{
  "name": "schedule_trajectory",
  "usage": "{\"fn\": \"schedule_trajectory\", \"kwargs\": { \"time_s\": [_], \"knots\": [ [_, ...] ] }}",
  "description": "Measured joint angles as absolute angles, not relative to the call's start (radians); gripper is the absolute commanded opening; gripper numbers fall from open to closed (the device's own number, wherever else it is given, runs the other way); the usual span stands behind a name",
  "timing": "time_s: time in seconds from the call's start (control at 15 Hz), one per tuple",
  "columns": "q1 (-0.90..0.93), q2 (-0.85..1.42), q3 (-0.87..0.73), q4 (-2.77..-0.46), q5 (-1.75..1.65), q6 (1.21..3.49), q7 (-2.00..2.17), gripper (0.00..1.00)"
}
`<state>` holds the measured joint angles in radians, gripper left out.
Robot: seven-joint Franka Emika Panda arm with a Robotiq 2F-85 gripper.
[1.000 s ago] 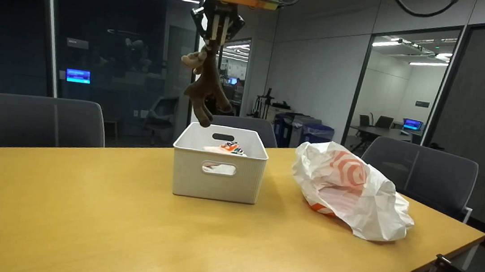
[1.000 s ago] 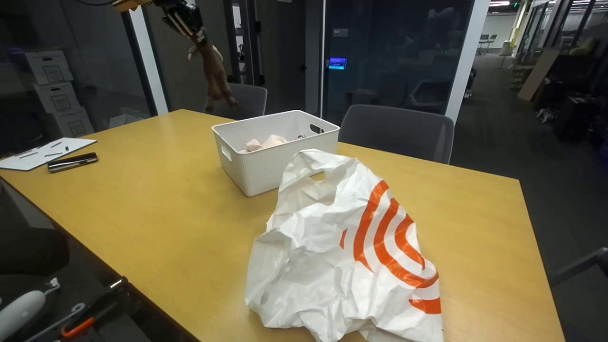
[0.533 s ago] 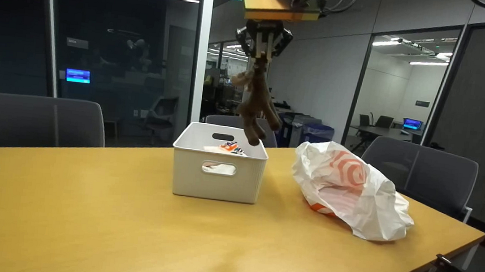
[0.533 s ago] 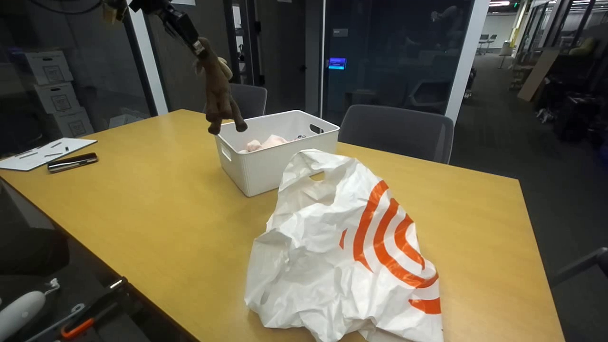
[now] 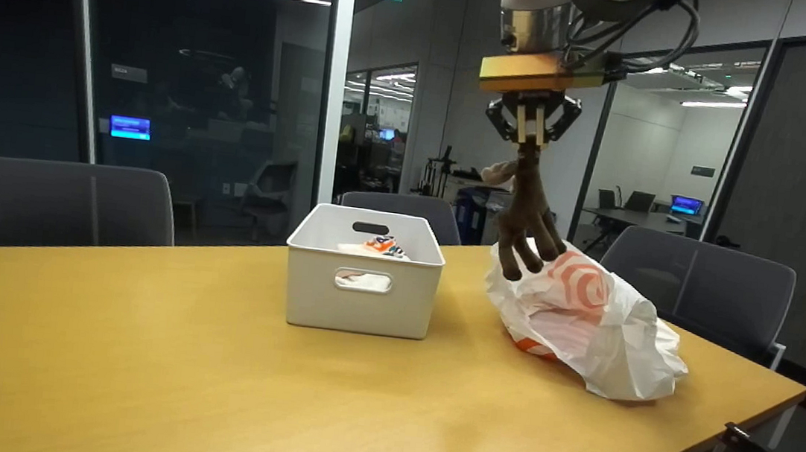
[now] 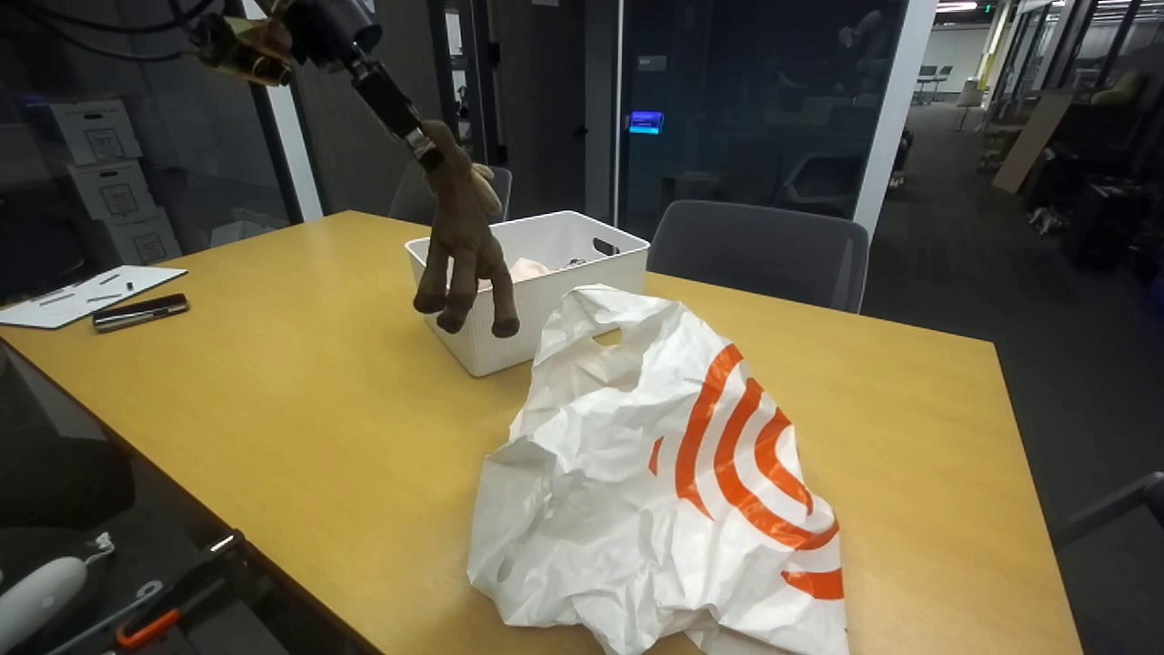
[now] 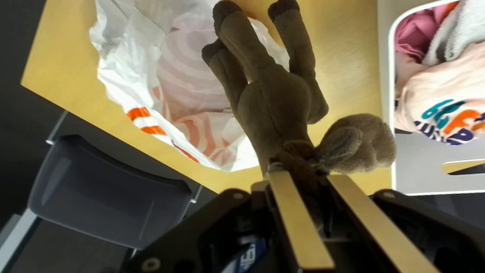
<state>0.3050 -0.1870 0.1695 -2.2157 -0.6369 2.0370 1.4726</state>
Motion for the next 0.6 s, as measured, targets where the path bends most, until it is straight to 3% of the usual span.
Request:
{"fn": "schedule_trajectory", "kwargs": {
  "time_s": [0.6],
  "knots": [
    [0.15,-0.188,0.186,-2.328,-0.722,2.038,1.535,0.09]
  ]
}}
